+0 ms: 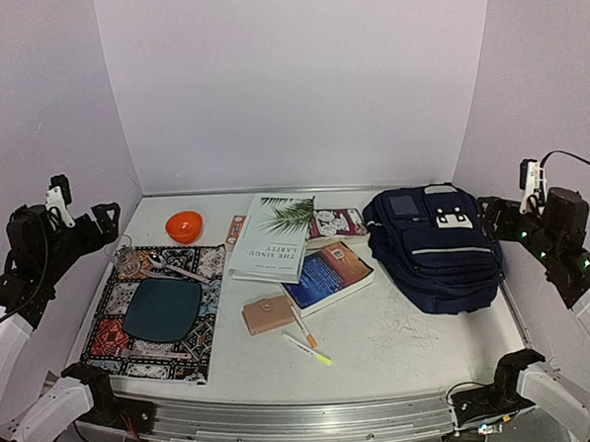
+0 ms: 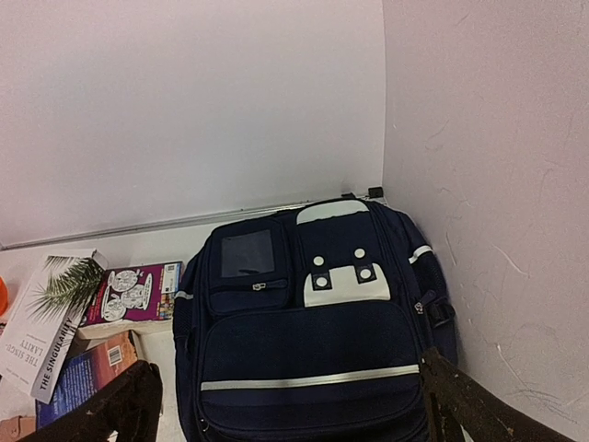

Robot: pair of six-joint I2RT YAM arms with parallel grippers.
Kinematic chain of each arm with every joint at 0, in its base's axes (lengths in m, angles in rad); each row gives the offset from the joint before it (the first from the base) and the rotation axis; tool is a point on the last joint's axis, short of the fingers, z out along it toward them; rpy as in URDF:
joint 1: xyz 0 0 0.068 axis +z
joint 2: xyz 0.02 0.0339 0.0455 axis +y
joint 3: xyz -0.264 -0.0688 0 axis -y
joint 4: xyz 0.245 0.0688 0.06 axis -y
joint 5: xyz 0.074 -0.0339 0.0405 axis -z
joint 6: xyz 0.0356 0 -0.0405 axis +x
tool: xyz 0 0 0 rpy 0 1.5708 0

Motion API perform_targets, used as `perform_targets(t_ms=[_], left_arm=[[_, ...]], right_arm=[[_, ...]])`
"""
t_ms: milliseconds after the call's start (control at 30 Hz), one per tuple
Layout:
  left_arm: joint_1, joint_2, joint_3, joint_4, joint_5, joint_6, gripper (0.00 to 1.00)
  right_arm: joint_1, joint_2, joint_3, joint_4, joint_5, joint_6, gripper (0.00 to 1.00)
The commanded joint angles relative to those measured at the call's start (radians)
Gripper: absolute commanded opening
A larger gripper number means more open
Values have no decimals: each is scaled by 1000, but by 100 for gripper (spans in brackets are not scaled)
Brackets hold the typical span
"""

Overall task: Pack the student bag
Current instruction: Pick up the student bag from the corner of the board.

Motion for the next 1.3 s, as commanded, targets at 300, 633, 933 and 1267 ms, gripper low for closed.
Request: perform_targets(t_ms=[300,633,933,1267], left_arm=[[-20,141,-26,68,278,-61,99],[-147,336,6,80,225,-158,99],[-371,499,66,146,123,-238,99],[-533,641,109,250,92,-272,99]], right_arm=[[-1,146,108,-120,-118,-17,98],[-4,312,130,-314,-116,93,98],[-143,464,124,-345,-145,86,98],[-144,614,47,-263,-270,175,98]])
